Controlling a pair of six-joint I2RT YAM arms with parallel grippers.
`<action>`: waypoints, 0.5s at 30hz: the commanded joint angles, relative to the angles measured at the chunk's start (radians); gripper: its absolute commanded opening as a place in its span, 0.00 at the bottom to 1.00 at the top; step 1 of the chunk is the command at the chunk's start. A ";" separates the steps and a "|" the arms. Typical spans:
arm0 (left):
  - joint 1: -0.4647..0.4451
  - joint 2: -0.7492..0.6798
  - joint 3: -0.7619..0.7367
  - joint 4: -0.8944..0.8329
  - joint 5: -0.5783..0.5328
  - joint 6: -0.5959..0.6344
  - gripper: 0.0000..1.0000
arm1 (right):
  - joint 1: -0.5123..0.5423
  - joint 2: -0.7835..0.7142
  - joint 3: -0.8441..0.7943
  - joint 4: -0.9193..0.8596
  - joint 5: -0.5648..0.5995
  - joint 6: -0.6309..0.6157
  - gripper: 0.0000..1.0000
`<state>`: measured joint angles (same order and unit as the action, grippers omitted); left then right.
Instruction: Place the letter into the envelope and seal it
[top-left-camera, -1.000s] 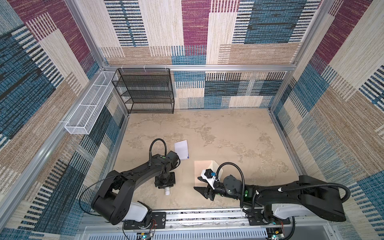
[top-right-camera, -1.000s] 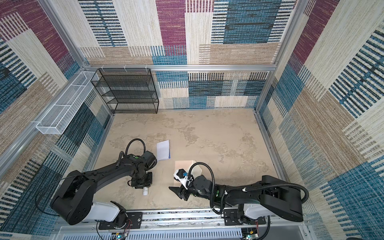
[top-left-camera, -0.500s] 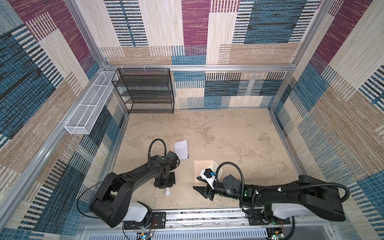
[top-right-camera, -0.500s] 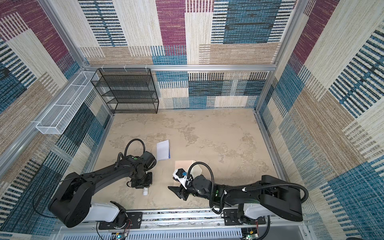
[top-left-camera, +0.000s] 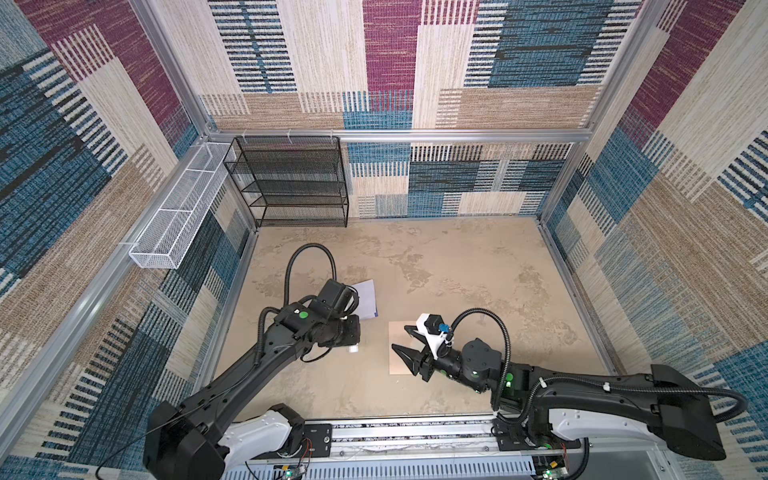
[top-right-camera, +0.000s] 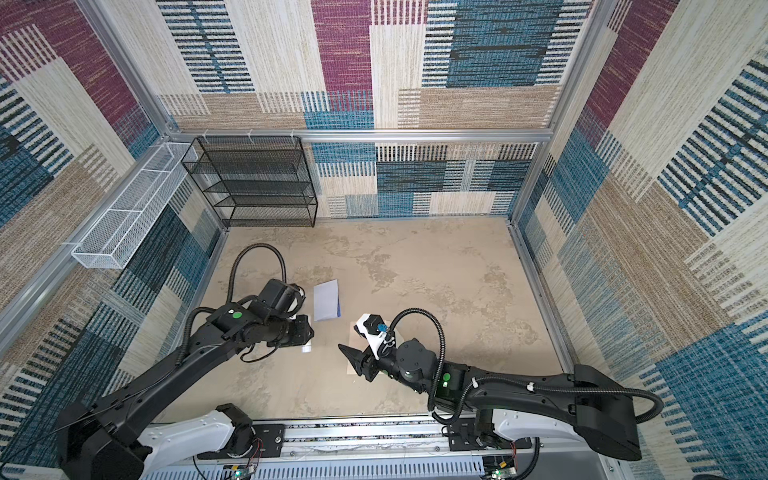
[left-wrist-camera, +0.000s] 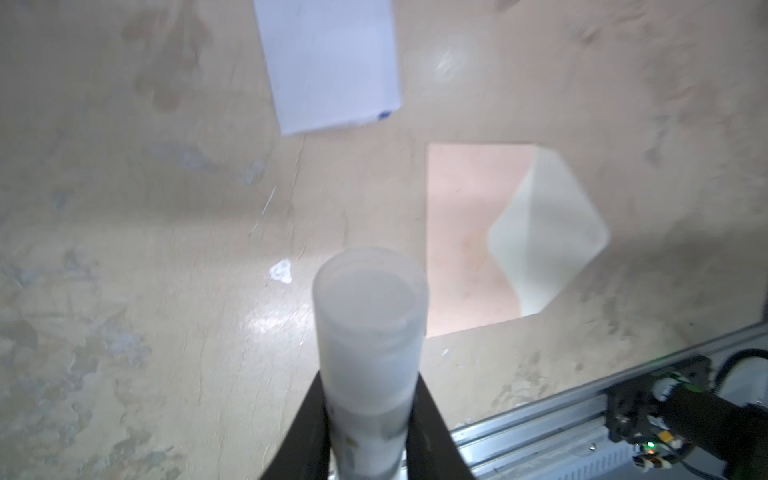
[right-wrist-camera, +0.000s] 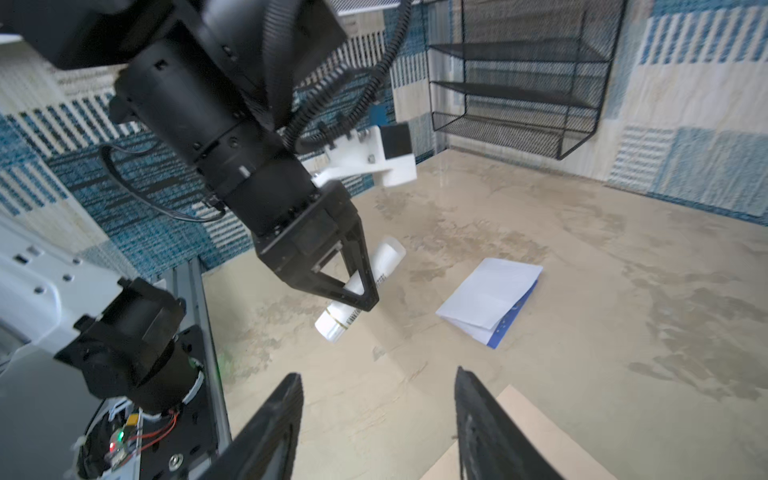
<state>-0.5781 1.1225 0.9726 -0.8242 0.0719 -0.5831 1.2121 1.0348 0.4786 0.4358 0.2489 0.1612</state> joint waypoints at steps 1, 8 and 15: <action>-0.002 -0.018 0.081 -0.004 -0.055 0.101 0.13 | -0.017 -0.058 0.022 -0.110 0.096 0.013 0.62; -0.003 0.000 0.160 0.038 -0.043 0.159 0.13 | -0.059 -0.175 0.026 -0.200 0.131 0.060 0.62; -0.003 0.058 0.152 0.018 -0.033 0.152 0.14 | -0.070 -0.202 0.009 -0.237 0.141 0.092 0.63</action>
<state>-0.5808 1.1603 1.1248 -0.8005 0.0330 -0.4496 1.1439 0.8345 0.4950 0.2161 0.3710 0.2287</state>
